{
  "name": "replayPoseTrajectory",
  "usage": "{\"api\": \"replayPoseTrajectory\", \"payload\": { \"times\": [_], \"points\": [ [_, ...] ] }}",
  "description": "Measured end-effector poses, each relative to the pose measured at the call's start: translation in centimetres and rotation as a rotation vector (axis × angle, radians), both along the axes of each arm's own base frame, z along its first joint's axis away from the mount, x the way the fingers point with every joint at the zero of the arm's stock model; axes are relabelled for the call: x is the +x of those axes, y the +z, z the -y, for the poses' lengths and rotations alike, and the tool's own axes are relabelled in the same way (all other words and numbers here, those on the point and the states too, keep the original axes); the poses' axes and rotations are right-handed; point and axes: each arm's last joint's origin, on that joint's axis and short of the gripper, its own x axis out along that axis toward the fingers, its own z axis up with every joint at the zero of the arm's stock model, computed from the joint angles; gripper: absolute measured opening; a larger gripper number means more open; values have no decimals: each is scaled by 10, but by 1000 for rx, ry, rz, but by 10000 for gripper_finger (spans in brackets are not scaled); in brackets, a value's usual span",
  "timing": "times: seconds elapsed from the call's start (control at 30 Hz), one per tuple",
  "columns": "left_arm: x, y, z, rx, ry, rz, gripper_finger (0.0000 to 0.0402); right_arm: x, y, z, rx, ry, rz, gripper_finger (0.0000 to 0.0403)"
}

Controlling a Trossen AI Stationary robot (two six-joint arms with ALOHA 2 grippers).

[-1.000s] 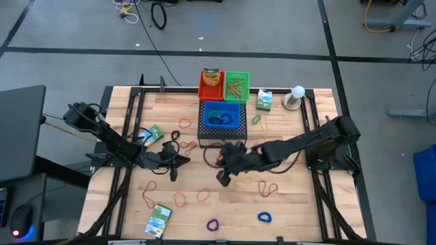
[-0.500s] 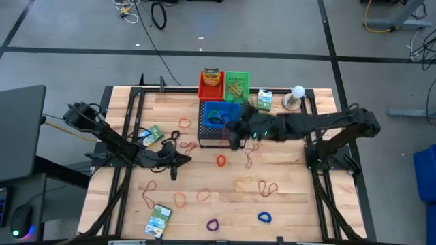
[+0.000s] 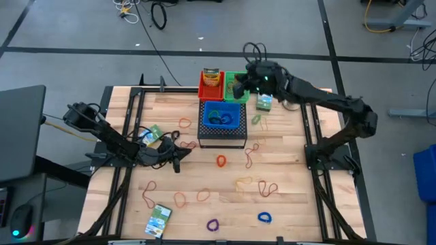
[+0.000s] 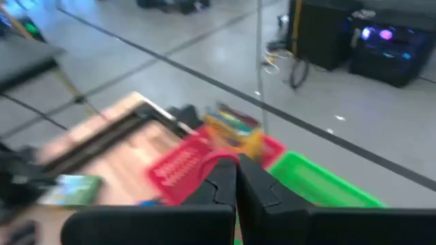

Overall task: Pick & Place Office Desk Supplies
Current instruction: Put the red rubber band into the green bin on the shelf

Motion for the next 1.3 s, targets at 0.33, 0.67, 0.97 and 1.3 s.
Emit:
{"api": "replayPoseTrajectory", "payload": {
  "times": [0.33, 0.67, 0.97, 1.3],
  "points": [
    [4, 0, -17, -10, 97, 8, 9, 10, -55, 61, 128, -16, -150, 0],
    [6, 3, -24, -41, 140, 45, 9, 7, -73, 67, 211, -24, -243, 58],
    [9, 9, -33, -77, 187, 119, 9, 5, -57, 56, 54, 21, -297, 186],
    [11, 9, -51, -33, 232, 99, 9, 21, -44, 30, -321, 85, -486, 265]
  ]
}}
